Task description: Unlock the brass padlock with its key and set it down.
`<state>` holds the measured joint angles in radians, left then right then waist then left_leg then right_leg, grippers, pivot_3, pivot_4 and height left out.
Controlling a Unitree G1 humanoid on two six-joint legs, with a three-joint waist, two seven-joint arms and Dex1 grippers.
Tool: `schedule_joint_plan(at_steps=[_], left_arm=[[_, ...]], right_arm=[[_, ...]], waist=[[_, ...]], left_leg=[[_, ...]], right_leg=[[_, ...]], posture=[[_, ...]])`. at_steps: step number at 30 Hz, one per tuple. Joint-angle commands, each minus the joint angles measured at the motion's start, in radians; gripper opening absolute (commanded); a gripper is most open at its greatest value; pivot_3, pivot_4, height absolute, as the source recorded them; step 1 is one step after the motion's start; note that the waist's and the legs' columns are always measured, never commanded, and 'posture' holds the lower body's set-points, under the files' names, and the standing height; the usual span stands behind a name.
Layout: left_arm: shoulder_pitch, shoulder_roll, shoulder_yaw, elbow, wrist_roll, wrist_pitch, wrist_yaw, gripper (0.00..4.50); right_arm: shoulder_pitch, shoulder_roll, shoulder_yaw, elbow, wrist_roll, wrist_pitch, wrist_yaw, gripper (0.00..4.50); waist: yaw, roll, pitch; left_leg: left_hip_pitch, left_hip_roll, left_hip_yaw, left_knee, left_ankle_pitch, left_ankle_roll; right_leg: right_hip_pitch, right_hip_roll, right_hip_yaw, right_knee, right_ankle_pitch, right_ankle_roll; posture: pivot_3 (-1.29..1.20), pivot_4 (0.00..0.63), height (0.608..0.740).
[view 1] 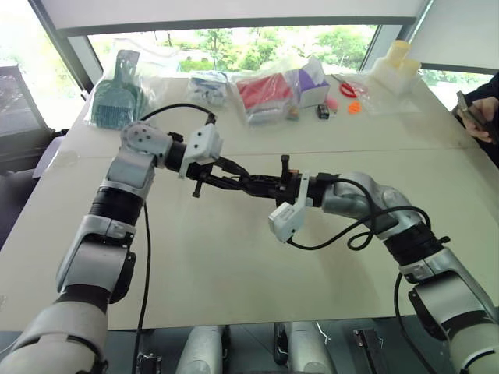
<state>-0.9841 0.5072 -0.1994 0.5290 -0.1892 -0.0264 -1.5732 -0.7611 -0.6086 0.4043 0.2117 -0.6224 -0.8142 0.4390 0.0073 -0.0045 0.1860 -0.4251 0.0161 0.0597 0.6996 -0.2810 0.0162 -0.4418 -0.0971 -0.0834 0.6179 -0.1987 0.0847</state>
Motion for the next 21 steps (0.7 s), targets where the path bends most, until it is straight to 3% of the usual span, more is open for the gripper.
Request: schedule_joint_plan(at_steps=[1, 2, 3, 4, 9, 10, 21], left_arm=[[-0.003, 0.004, 0.020, -0.065, -0.035, 0.017, -0.011, 0.73], [-0.003, 0.005, 0.020, -0.066, -0.035, 0.021, -0.010, 0.73], [-0.002, 0.007, 0.020, -0.069, -0.035, 0.028, -0.008, 1.74], [-0.001, 0.008, 0.021, -0.072, -0.035, 0.033, -0.007, 1.97], [0.001, 0.011, 0.026, -0.086, -0.045, 0.057, -0.005, 4.25], [0.001, 0.011, 0.029, -0.089, -0.048, 0.063, -0.004, 4.47], [0.016, 0.027, 0.073, -0.152, -0.109, 0.159, 0.018, 4.47]], right_arm=[[-0.028, 0.000, -0.017, 0.014, 0.004, 0.018, 0.000, 0.06], [-0.028, 0.000, -0.017, 0.015, 0.005, 0.019, 0.001, 0.06], [-0.028, 0.000, -0.016, 0.016, 0.006, 0.020, 0.002, 0.06], [-0.028, 0.001, -0.016, 0.018, 0.006, 0.020, 0.003, 0.06], [-0.031, -0.002, -0.008, 0.026, 0.012, 0.021, 0.002, 0.06], [-0.031, -0.002, -0.007, 0.027, 0.013, 0.022, 0.002, 0.06], [-0.025, -0.008, -0.005, 0.031, 0.026, 0.023, 0.009, 0.06]], waist=[[0.000, 0.000, 0.000], [0.000, 0.000, 0.000], [0.000, 0.000, 0.000], [0.000, 0.000, 0.000], [-0.001, 0.000, 0.000], [0.000, 0.000, 0.000], [0.001, 0.000, 0.000]], left_leg=[[0.000, 0.000, 0.000, 0.000, 0.000, 0.000], [0.000, 0.000, 0.000, 0.000, 0.000, 0.000], [0.000, 0.000, 0.000, 0.000, 0.000, 0.000], [0.000, 0.000, 0.000, 0.000, 0.000, 0.000], [0.000, 0.000, 0.000, 0.000, 0.000, 0.000], [0.000, 0.000, 0.000, 0.000, 0.000, 0.000], [0.000, 0.000, 0.000, 0.000, 0.000, -0.001]], right_leg=[[0.000, 0.000, 0.000, 0.000, 0.000, 0.000], [0.000, 0.000, 0.000, 0.000, 0.000, 0.000], [0.000, 0.000, 0.000, 0.000, 0.000, 0.000], [0.000, 0.000, 0.000, 0.000, 0.000, 0.000], [0.000, 0.000, 0.000, 0.000, 0.000, 0.000], [0.000, 0.000, 0.000, 0.000, 0.000, 0.000], [0.000, 0.000, 0.000, 0.000, 0.000, 0.000]], posture=[[0.00, 0.150, 0.740], [0.00, 0.150, 0.740], [0.00, 0.150, 0.740], [0.00, 0.150, 0.740], [0.00, 0.150, 0.740], [0.00, 0.150, 0.740], [0.00, 0.150, 0.740]])
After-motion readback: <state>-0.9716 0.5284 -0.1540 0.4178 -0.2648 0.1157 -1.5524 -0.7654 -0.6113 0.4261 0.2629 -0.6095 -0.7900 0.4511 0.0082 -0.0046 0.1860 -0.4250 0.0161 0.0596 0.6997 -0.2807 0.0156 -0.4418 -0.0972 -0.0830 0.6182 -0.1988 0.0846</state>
